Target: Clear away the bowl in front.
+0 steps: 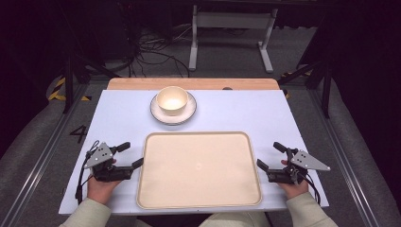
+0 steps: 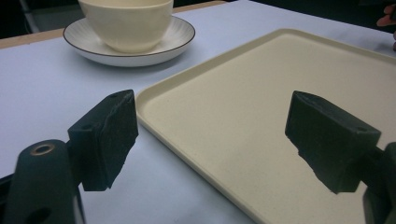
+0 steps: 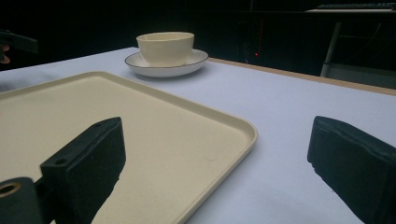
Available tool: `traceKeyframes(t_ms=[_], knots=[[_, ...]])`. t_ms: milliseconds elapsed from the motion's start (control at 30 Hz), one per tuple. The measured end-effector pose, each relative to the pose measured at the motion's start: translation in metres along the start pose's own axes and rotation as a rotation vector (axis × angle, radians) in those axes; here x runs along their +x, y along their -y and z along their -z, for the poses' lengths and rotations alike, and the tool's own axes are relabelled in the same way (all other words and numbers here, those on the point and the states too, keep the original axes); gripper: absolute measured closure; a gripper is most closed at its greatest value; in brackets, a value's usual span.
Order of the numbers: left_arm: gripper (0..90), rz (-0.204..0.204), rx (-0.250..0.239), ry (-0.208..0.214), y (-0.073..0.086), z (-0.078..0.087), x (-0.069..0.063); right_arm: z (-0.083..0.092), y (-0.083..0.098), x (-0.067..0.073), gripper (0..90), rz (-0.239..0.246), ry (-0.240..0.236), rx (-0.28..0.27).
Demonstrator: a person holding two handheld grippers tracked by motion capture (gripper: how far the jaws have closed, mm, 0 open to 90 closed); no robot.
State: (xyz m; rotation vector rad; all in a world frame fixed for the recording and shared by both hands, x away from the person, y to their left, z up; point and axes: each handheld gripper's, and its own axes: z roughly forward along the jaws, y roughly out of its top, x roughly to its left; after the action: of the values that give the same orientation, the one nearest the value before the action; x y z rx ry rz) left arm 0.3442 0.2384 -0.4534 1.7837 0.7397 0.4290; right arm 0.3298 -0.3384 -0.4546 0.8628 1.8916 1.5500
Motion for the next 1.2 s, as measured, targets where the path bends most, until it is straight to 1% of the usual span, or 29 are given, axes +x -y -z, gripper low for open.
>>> traceKeyframes(t_ms=[67, 100, 133, 200, 233, 300, 367, 467, 500, 533, 600, 633, 667, 733, 767, 833, 900, 1067, 1133, 1200], knots=[[15.1, 0.011, 0.009, -0.004, -0.005, 0.001, -0.003, 0.000, 0.000, 0.000, 4.7, -0.004, 0.001, 0.005], [14.5, 0.001, 0.007, -0.009, -0.007, 0.002, -0.004, 0.000, 0.000, 0.000, 4.7, -0.006, 0.000, 0.004], [14.4, 0.001, 0.007, -0.009, -0.007, 0.002, -0.004, 0.000, 0.000, 0.000, 4.7, -0.006, 0.000, 0.004], [14.4, -0.017, -0.004, -0.011, -0.014, 0.005, -0.008, 0.000, 0.000, 0.000, 4.7, -0.011, 0.000, 0.003], [14.3, -0.011, -0.019, -0.007, -0.016, 0.006, -0.009, 0.000, 0.000, 0.000, 4.6, -0.012, 0.000, 0.005], [14.3, -0.013, -0.027, -0.002, -0.019, 0.008, -0.011, 0.000, 0.001, 0.000, 4.6, -0.009, 0.002, 0.007], [14.4, -0.007, -0.036, 0.004, -0.021, 0.009, -0.011, 0.000, 0.001, 0.000, 4.4, -0.009, 0.004, 0.007], [14.4, 0.004, -0.050, 0.000, -0.025, 0.011, -0.012, 0.000, 0.001, -0.001, 4.0, -0.006, 0.014, 0.001], [14.4, 0.004, -0.045, -0.002, -0.026, 0.012, -0.012, 0.001, 0.001, -0.001, 3.9, -0.007, 0.015, 0.002], [14.4, 0.003, -0.052, -0.007, -0.027, 0.013, -0.011, 0.001, 0.001, -0.001, 3.9, -0.008, 0.017, 0.001], [14.4, 0.003, -0.050, -0.010, -0.029, 0.014, -0.012, 0.001, 0.001, -0.002, 3.8, -0.009, 0.023, 0.001], [14.7, 0.001, -0.044, -0.033, -0.030, 0.014, -0.012, 0.000, 0.001, -0.002, 3.8, -0.009, 0.024, 0.001], [15.0, 0.001, -0.044, -0.033, -0.030, 0.014, -0.012, 0.000, 0.001, -0.002, 3.8, -0.009, 0.024, 0.001], [15.1, -0.010, -0.032, -0.060, -0.030, 0.014, -0.012, 0.000, 0.001, -0.002, 3.9, -0.008, 0.024, 0.000], [15.0, -0.012, -0.033, -0.063, -0.031, 0.014, -0.012, 0.001, 0.001, -0.002, 4.4, -0.003, 0.024, -0.003], [15.1, -0.002, -0.037, -0.063, -0.033, 0.014, -0.011, 0.001, 0.001, -0.002, 4.7, 0.007, 0.019, -0.011], [15.2, -0.004, -0.044, -0.067, -0.036, 0.014, -0.011, 0.001, 0.001, -0.002, 4.8, 0.007, 0.017, -0.012], [15.3, -0.030, -0.037, -0.062, -0.047, 0.012, -0.013, 0.000, 0.001, -0.003, 4.7, 0.000, 0.018, -0.009], [15.5, -0.022, -0.036, -0.058, -0.049, 0.009, -0.013, 0.000, 0.001, -0.003, 4.6, 0.001, 0.020, -0.009], [15.7, -0.013, -0.025, -0.053, -0.052, 0.004, -0.010, 0.000, 0.001, -0.002, 4.6, -0.002, 0.022, -0.009]])
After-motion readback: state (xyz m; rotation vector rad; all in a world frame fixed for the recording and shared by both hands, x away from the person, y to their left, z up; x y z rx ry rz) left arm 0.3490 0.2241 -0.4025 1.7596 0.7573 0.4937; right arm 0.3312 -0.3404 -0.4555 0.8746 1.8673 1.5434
